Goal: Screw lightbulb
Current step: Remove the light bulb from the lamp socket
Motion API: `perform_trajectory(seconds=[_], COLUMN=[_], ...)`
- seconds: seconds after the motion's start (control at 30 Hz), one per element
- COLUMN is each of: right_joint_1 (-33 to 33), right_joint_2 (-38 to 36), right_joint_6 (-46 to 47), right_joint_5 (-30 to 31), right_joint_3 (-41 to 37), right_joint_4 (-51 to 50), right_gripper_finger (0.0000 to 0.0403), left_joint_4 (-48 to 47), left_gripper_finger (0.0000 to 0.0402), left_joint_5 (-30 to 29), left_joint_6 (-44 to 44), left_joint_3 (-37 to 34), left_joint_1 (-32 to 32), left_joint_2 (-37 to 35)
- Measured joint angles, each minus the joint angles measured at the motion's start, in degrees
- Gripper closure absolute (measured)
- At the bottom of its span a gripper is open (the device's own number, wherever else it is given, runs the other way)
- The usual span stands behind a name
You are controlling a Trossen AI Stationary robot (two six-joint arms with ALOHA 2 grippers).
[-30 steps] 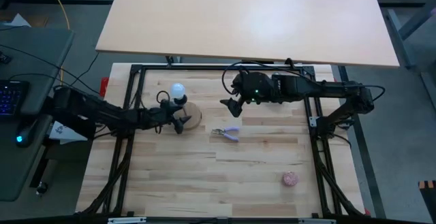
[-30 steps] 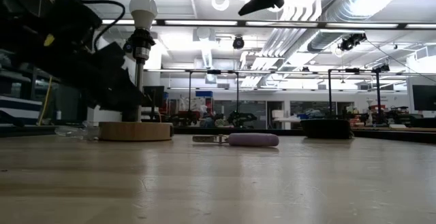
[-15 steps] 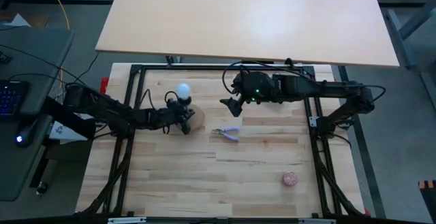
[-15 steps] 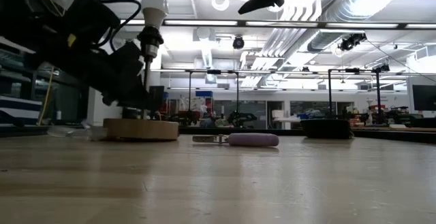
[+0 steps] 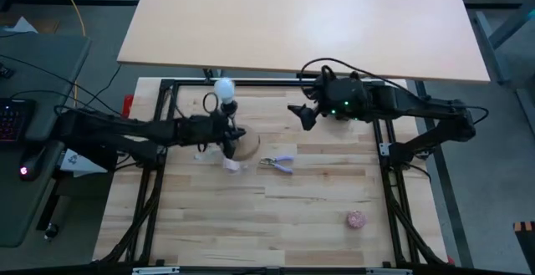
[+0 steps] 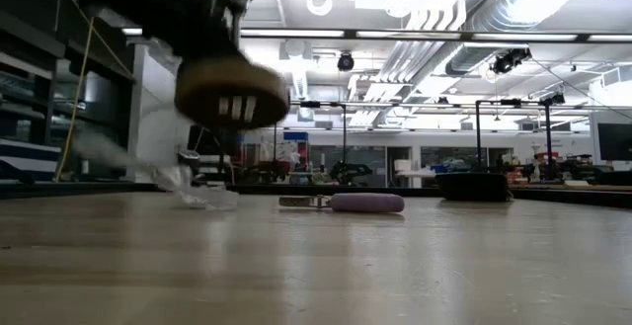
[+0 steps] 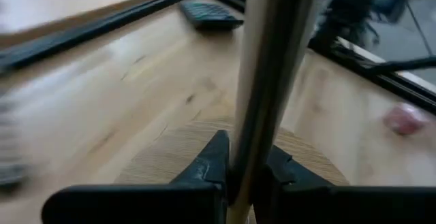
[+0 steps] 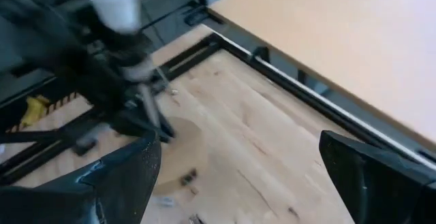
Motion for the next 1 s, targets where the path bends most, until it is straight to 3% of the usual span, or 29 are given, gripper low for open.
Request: perform_trajectory(seconds=[0.2, 0.27, 0.47, 0.7, 0.87, 1.0], right_joint_1=[-1.7, -2.3, -4.1, -6.4, -6.7, -6.7], right_joint_2=[-0.2, 0.5, 4.8, 8.2, 11.1, 13.1], right_joint_6=[8.2, 10.5, 19.5, 27.4, 33.3, 35.8], right_joint_5=[-0.2, -1.7, -13.7, -27.6, -31.2, -35.3], right_joint_3=[0.0, 0.0, 0.0, 0.0, -0.1, -0.1], right_joint_4=[-3.4, -3.5, -1.9, 13.7, 14.9, 23.0], right_gripper_finger=[0.0018, 0.0018, 0.0018, 0.0018, 0.0018, 0.0018], left_joint_4=[-33.0, -39.1, -34.7, -33.3, -30.1, -29.2], left_gripper_finger=[0.038, 0.038, 0.038, 0.038, 0.038, 0.038], left_joint_5=[8.2, 8.6, 9.0, 5.3, 1.9, 1.2], left_joint_6=[7.2, 8.3, 17.3, 22.7, 22.8, 22.8], left_joint_3=[20.7, 25.7, 32.1, 34.2, 36.4, 37.1], left_joint_1=[3.2, 4.0, 4.1, 1.2, -1.3, -2.0], left_joint_2=[1.0, 2.3, 2.6, 0.6, 0.3, 0.4])
